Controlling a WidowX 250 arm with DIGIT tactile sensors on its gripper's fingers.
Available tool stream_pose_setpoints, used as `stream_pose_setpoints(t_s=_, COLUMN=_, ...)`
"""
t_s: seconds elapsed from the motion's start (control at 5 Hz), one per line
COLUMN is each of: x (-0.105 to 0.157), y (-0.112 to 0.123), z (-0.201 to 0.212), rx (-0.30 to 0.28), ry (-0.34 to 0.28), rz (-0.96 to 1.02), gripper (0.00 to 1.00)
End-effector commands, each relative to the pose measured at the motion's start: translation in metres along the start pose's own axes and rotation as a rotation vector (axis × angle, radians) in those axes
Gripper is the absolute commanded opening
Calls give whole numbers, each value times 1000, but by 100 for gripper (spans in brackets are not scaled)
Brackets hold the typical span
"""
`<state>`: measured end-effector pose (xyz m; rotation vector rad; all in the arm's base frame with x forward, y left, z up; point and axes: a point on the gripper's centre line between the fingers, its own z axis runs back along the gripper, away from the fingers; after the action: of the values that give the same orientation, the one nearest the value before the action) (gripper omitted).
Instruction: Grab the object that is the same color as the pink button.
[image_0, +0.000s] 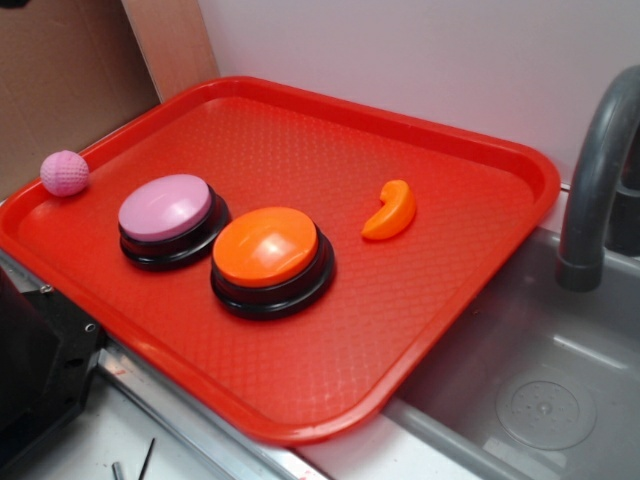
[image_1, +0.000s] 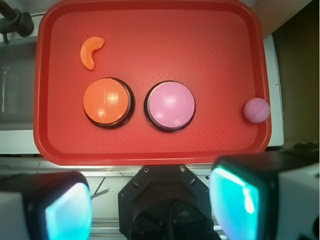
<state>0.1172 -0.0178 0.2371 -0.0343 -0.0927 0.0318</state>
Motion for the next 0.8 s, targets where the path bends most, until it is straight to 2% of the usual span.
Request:
stream_pose_setpoints(t_s=0.0, x=0, y=0, z=0, rx=0, ry=0, rz=0, gripper=100)
stream_pose_setpoints(t_s=0.2, x=1, y=14, z=-2, rx=-33, ry=-65, rz=250, gripper=100)
stream_pose_setpoints(t_s=0.4, x=4, y=32, z=-10, rx=-53, ry=-59, rz=434, gripper=100)
stream_pose_setpoints(t_s=0.6, x=8, y=56, z=-29, rx=-104, ry=-97, rz=687, gripper=100)
